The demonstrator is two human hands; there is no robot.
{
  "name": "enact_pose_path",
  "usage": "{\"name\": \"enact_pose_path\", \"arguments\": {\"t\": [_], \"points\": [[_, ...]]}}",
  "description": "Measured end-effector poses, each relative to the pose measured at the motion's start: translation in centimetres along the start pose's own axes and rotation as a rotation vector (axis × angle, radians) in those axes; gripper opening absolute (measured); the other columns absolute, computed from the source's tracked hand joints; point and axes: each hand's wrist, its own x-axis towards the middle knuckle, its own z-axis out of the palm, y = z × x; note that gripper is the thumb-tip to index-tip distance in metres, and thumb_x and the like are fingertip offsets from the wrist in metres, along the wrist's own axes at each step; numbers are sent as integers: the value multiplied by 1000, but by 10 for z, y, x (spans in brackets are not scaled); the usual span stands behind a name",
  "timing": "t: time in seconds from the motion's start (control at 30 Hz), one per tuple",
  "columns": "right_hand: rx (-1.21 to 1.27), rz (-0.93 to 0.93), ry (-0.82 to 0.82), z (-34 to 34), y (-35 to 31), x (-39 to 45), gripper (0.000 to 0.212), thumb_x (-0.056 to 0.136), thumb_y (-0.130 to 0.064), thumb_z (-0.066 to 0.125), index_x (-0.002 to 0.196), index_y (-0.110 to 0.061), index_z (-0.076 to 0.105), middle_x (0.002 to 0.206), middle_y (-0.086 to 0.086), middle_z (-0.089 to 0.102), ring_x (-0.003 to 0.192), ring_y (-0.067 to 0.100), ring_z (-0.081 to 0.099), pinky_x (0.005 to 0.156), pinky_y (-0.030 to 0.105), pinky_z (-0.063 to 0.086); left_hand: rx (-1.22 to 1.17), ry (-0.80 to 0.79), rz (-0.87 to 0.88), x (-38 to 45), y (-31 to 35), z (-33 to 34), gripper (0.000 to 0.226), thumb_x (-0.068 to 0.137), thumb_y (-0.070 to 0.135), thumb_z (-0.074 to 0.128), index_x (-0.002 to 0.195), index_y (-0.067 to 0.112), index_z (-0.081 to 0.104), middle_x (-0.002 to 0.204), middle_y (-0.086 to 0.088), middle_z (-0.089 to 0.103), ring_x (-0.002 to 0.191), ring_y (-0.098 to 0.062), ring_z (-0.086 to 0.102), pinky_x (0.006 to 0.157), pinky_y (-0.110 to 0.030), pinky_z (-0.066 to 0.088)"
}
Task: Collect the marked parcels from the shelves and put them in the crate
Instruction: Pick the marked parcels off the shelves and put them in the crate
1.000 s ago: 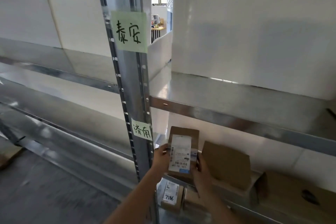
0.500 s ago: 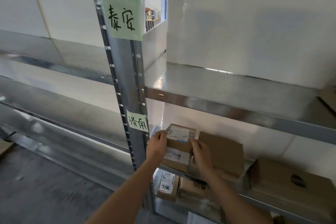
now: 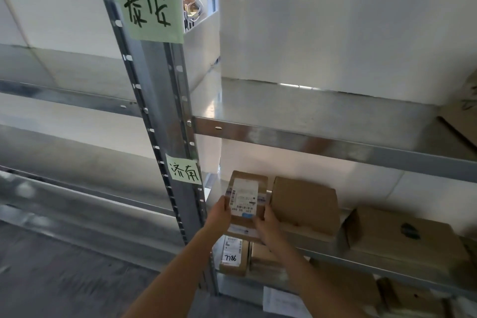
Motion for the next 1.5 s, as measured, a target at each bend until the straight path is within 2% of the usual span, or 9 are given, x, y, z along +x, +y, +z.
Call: {"name": "enact_pose_path", "arguments": {"t": [0.27, 0.37, 0.5, 0.67, 0.97, 1.1, 1.2, 1.33, 1.5], "points": [[-182, -239, 287, 3, 4, -19, 8, 99, -16, 49, 105, -20, 53, 102, -8, 62, 91, 4, 65, 63, 7, 50, 134, 43, 198, -12, 18, 12, 39, 98, 14, 40, 137, 19, 41, 140, -2, 44, 116, -18, 56, 89, -32, 56], [-253, -303, 301, -14, -6, -33, 4, 100, -21, 47, 101, -23, 51, 89, -18, 56, 78, -9, 57, 65, 0, 44, 147, 21, 212, -24, 49, 20, 36, 100, 12, 39, 135, 18, 45, 130, 9, 47, 113, -7, 52, 93, -10, 42], [-424, -326, 576, -55, -4, -32, 28, 98, -20, 53, 124, -12, 56, 119, 3, 61, 114, 21, 56, 98, 24, 41, 5, -30, 141, -21, 74, 51, 12, 97, 20, 42, 99, 22, 54, 94, 3, 63, 82, -9, 61, 79, -30, 57], [-606, -104, 656, -121, 7, -23, 58, 96, -25, 53, 146, -5, 31, 147, 17, 34, 135, 35, 30, 111, 42, 26, -44, -70, 53, -15, 110, 77, 37, 96, 16, 46, 132, 17, 41, 108, 0, 51, 83, -8, 53, 67, -22, 47], [-35, 145, 312, -162, 24, -8, 59, 98, -29, 53, 145, -1, 31, 138, 13, 49, 126, 30, 49, 98, 31, 39, -61, -174, -150, -5, 113, 97, 36, 95, 9, 40, 129, 4, 48, 113, -9, 56, 75, -11, 48, 73, -29, 43], [39, 52, 416, -169, 24, -13, 38, 93, -27, 61, 125, -8, 52, 108, 5, 62, 98, 23, 61, 85, 34, 51, -224, -80, -219, -1, 109, 99, 50, 92, 27, 43, 138, 7, 41, 126, -14, 53, 94, -19, 52, 91, -36, 47], [80, -59, 505, -181, 18, -19, 20, 92, -27, 62, 102, -14, 51, 94, 5, 56, 75, 11, 52, 62, 22, 44, -427, 45, -259, -2, 109, 98, 32, 93, 40, 41, 105, 14, 56, 103, -10, 61, 89, -21, 56, 89, -43, 51], [153, -73, 555, -190, 13, -17, 44, 92, -32, 63, 126, -10, 45, 107, 3, 54, 97, 20, 55, 83, 32, 48, -598, 95, -277, -9, 117, 90, 31, 96, 39, 37, 97, 16, 58, 102, -13, 62, 93, -25, 57, 91, -40, 45], [376, -110, 526, -196, 16, -19, 31, 94, -29, 59, 100, 0, 64, 98, 16, 68, 93, 32, 65, 80, 38, 56, -707, 108, -248, -22, 118, 82, 32, 98, 32, 40, 104, 10, 62, 100, -15, 70, 94, -30, 67, 89, -44, 54]]}}
